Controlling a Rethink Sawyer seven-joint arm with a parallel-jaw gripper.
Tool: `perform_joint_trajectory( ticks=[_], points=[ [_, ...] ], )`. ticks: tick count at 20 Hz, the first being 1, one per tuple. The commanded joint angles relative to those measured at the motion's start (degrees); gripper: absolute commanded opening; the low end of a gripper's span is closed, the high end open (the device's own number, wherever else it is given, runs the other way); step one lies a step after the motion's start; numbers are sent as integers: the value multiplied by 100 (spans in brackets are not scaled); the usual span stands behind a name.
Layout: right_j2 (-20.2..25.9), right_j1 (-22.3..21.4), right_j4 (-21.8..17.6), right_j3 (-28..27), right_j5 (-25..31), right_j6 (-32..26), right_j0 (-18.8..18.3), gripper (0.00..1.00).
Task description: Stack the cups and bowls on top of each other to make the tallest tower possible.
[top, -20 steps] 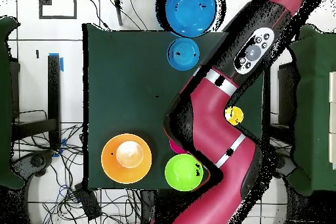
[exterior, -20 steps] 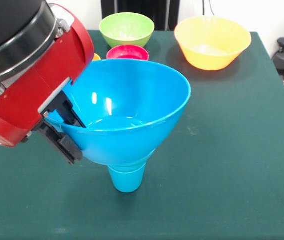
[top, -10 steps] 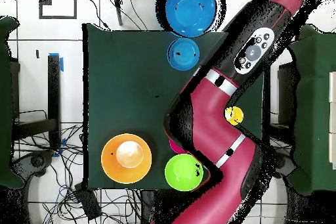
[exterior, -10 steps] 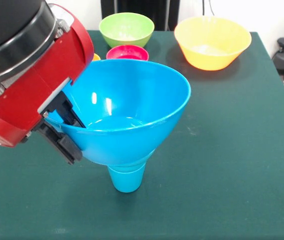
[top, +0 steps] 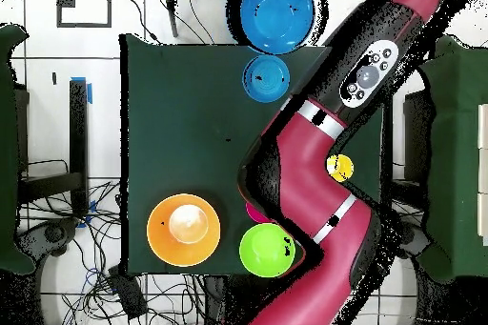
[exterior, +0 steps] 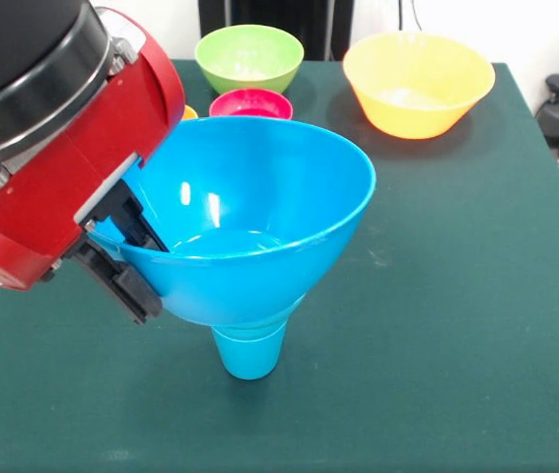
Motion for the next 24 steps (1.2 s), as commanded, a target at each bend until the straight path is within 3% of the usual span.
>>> perform_joint_trajectory(
  ticks=[1,24],
  points=[
    [-693,-64,-378,-760,68,31,62,0],
    [-1586,-72,407,-457,362,179,-48,0]
  ],
)
